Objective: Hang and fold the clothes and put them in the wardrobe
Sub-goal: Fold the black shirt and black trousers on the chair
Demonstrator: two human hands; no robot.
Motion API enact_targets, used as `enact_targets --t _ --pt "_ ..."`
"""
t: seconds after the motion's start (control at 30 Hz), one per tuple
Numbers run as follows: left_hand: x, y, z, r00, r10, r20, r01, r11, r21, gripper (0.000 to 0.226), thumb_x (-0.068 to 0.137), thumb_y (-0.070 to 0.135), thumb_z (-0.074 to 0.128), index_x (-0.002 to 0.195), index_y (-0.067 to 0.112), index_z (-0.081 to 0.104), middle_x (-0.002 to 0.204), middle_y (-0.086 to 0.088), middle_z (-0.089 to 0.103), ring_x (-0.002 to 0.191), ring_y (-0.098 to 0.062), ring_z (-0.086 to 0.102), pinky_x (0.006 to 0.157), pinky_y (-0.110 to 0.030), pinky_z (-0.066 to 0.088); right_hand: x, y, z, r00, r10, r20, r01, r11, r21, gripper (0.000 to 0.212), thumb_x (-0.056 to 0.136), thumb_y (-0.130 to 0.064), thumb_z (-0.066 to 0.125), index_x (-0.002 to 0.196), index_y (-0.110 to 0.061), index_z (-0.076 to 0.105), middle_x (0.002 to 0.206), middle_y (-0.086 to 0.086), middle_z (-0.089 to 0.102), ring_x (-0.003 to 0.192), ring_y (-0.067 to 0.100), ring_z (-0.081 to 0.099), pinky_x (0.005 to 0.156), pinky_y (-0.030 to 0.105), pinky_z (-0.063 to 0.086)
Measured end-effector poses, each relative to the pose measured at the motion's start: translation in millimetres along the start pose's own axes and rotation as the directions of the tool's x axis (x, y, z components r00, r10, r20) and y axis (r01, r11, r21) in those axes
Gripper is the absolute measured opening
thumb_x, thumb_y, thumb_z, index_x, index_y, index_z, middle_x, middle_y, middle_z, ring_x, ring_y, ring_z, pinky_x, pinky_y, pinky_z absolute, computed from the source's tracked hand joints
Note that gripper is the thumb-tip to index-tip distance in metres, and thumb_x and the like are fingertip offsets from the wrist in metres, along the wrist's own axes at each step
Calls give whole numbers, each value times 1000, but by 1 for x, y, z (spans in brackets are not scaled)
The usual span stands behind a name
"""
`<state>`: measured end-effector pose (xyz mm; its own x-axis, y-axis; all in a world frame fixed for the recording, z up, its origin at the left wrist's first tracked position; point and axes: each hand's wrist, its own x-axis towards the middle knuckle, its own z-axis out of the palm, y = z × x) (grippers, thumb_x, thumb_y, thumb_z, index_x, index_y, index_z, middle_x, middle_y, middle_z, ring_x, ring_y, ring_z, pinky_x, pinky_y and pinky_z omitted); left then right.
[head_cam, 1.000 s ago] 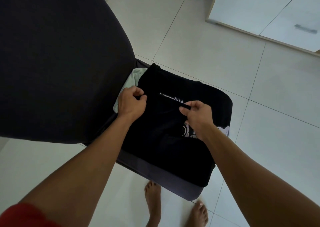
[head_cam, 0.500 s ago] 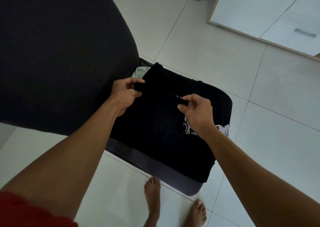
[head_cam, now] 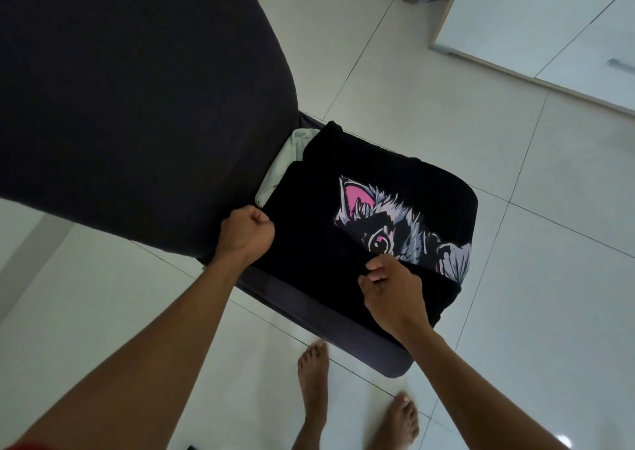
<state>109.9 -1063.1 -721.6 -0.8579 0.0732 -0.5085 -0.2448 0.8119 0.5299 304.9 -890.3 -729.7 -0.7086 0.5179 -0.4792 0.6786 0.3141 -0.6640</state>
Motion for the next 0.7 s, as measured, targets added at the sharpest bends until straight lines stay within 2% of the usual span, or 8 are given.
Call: enact_targets --t 0.03,0.13,0.23,0.3,0.37,0.53,0.63,0.7 --pt "0 -2 5 1000 -19 9 19 1000 5 5 86 25 66 87 20 66 91 1 67 87 -18 64 82 -27 49 0 -1 5 997 70 -19 -69 996 48 20 91 -25 71 108 -21 60 90 -6 70 77 2 65 73 18 53" --pt "5 -10 18 999 -36 36 35 999 41 34 83 43 74 103 17 67 100 -2 68 95 -21 65 89 -34 55 3 -8 22 974 224 -38 -215 962 167 33 88 -37 74 110 -23 55 91 -3 70 82 8 66 63 13 43" --pt "7 -12 24 999 -28 22 27 998 63 24 85 29 77 102 14 69 102 -5 68 95 -22 65 88 -35 56 5 -16 36 949 309 -58 -285 924 254 36 85 -40 77 108 -28 51 88 -6 70 84 12 67 63 25 48" --pt "8 -10 25 1000 -6 3 6 999 54 11 86 22 76 89 12 71 91 -3 69 87 -21 66 79 -28 54 8 -22 40 921 377 -95 -321 875 362 35 85 -31 78 107 -25 51 83 -6 69 81 12 66 62 26 48" --pt "7 -9 24 1000 -8 -20 9 1000 29 11 86 20 74 78 13 69 78 1 66 82 -19 67 74 -26 52 11 -25 42 895 431 -120 -333 821 464 32 86 -20 78 105 -23 52 85 -1 69 76 14 67 59 26 50" --pt "-3 -12 11 994 36 -102 -41 998 -39 12 80 18 71 73 10 64 91 1 62 80 -17 62 78 -28 50 12 -26 39 907 405 -117 -287 796 533 29 88 -4 69 95 -27 52 83 8 68 81 26 72 74 42 63" --pt "-7 -20 3 997 44 -64 -46 999 -19 11 82 18 67 83 9 60 80 0 64 80 -21 63 77 -32 51 11 -27 31 922 379 -81 -273 781 561 28 90 3 62 98 -22 52 83 12 67 73 26 74 66 40 64" --pt "-5 -27 1 999 27 25 -27 999 30 19 84 15 67 99 15 56 78 1 62 79 -18 62 81 -37 55 13 -23 29 936 343 -76 -273 845 460 26 90 1 61 103 -19 52 80 12 68 69 24 73 67 38 63"
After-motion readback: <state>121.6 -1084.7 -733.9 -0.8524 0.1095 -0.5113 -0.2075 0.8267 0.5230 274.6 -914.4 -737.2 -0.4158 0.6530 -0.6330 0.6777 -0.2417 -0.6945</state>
